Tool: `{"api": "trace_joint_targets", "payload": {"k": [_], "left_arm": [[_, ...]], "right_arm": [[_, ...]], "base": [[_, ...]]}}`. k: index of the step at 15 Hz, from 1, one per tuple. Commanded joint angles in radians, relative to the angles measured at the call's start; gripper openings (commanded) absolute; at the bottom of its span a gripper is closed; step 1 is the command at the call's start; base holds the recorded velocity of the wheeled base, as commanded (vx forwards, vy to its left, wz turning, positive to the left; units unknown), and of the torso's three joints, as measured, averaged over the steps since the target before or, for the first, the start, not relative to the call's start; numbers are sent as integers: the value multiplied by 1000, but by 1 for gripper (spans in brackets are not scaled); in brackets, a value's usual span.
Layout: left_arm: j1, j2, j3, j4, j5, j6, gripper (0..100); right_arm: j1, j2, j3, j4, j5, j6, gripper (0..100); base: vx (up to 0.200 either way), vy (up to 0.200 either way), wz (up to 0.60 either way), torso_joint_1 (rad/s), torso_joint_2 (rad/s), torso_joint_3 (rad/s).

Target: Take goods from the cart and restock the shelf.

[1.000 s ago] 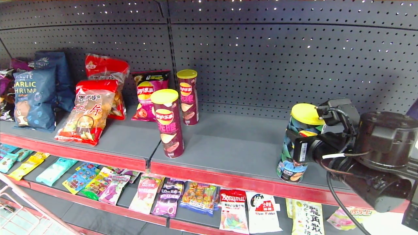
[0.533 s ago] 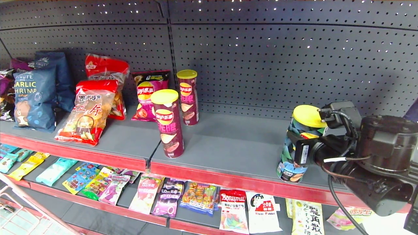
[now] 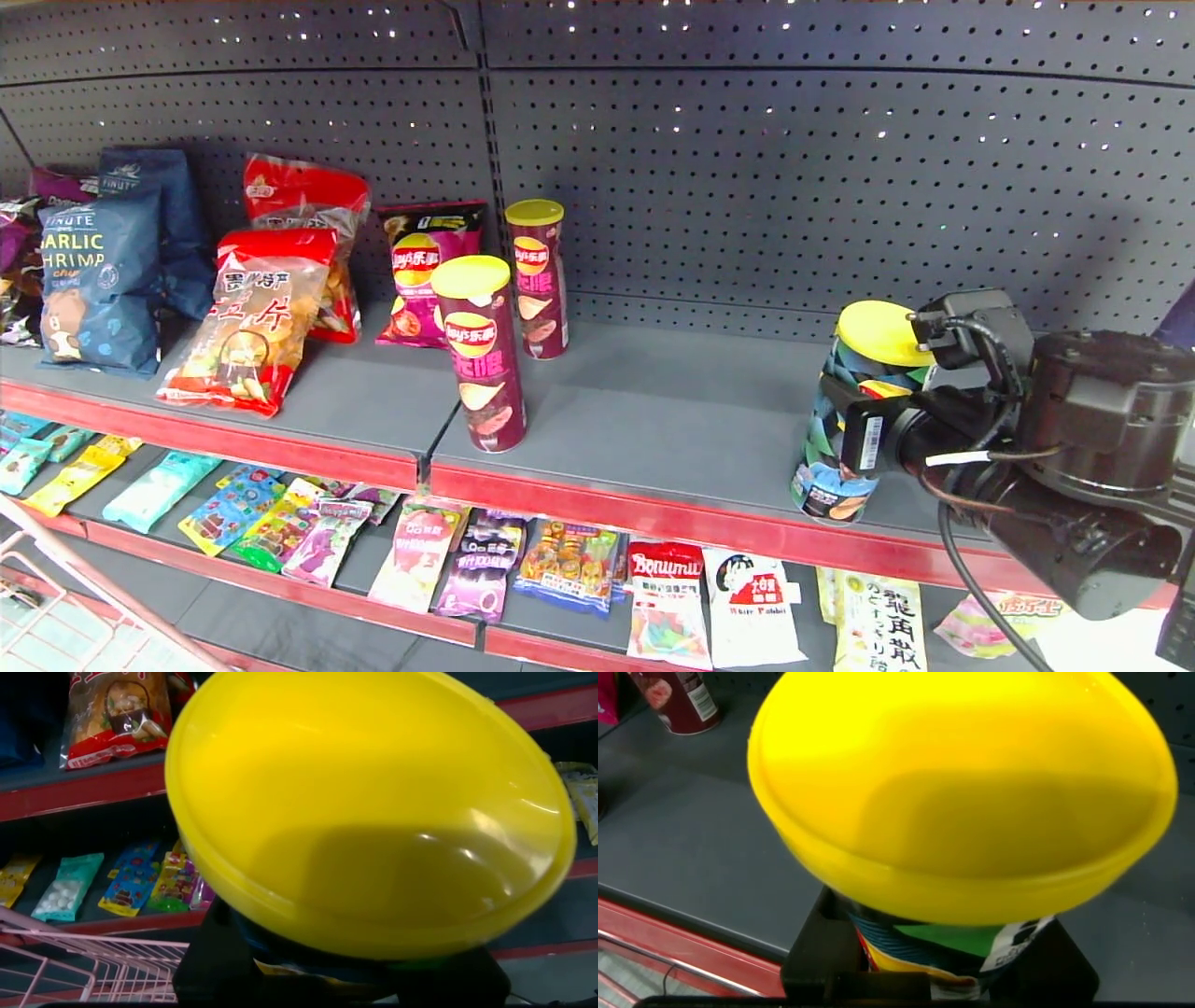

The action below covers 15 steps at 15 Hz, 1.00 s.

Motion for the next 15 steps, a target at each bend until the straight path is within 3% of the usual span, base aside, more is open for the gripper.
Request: {"api": "trace_joint_targets", "payload": {"k": [1,3,4,10,15], "left_arm": [[0,-3,4,0,0,0,0],[0,-9,5,0,0,0,0],[0,-9,5,0,0,0,0],[0,-9,5,0,0,0,0],[0,-7,7,0,-2,0,0]], "right_arm": [[0,3,1,1,-1,0,0],[0,2,4,1,-1,0,0],[-2,0,2,1,-1,3,100],[0,-28,22,1,-4,0,100],[14,-156,156,1,-7,2,100]], "base": [[0,0,0,0,0,0],[0,0,0,0,0,0],[0,0,0,0,0,0],[0,0,0,0,0,0],[0,0,0,0,0,0]]}}
